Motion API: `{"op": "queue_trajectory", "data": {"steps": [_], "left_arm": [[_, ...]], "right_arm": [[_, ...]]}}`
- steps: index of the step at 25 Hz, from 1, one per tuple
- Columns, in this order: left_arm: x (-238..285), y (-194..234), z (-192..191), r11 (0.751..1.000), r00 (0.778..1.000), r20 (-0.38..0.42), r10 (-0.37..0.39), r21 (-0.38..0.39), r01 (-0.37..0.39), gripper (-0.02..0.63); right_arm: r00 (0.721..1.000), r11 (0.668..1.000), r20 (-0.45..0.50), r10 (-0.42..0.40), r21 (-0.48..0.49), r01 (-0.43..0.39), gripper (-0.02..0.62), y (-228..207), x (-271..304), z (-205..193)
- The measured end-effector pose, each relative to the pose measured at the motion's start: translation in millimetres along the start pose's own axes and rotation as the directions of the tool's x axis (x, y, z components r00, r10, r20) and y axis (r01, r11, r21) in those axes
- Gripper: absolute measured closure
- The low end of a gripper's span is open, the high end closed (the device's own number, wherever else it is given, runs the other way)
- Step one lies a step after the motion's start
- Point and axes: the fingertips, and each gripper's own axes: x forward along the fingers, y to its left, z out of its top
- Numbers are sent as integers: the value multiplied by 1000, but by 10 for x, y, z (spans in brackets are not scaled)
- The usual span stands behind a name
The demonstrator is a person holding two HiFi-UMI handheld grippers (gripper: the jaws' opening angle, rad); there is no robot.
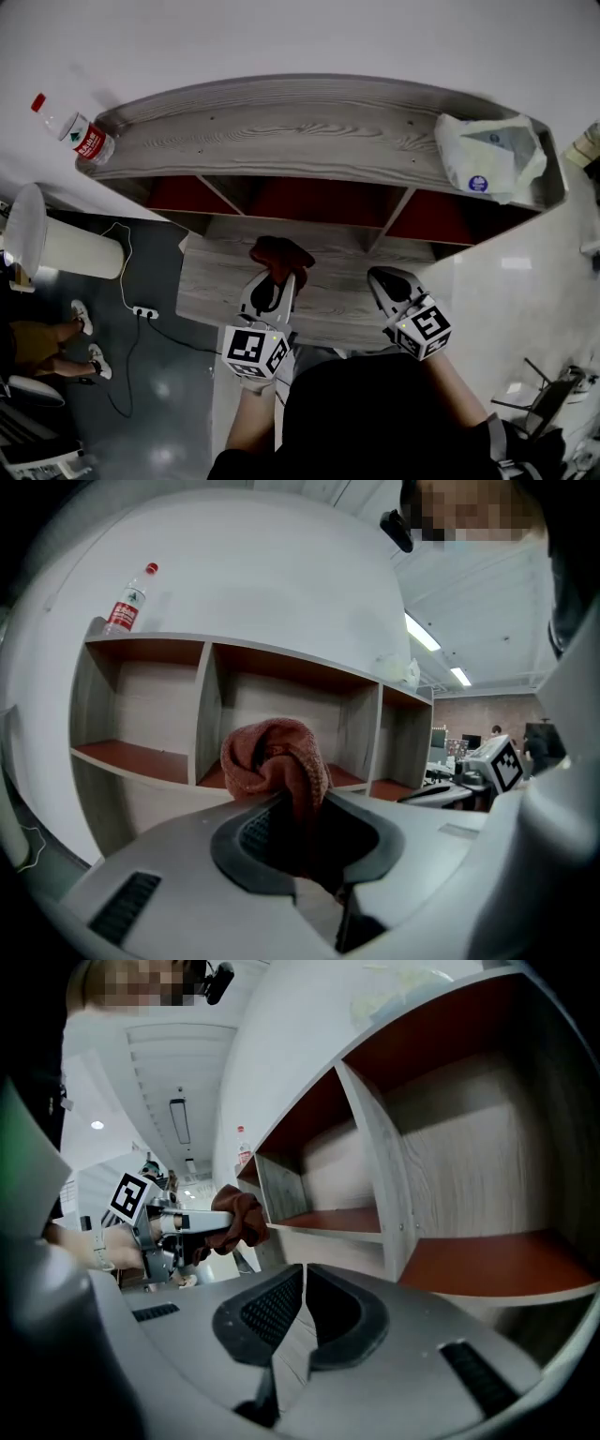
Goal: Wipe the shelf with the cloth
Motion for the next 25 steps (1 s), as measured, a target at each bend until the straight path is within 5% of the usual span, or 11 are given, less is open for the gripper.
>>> {"op": "queue_trajectory", "data": {"steps": [17, 25], "left_arm": [[879, 736, 335, 995, 992, -105, -67, 68, 74, 522], [1079, 766, 440, 990, 994, -94, -54, 128, 66, 433]], "right_arm": [[962, 963, 51, -269, 25, 268, 589, -219, 152, 271], [940, 941, 50, -337, 34, 336, 589, -279, 90, 276]]}}
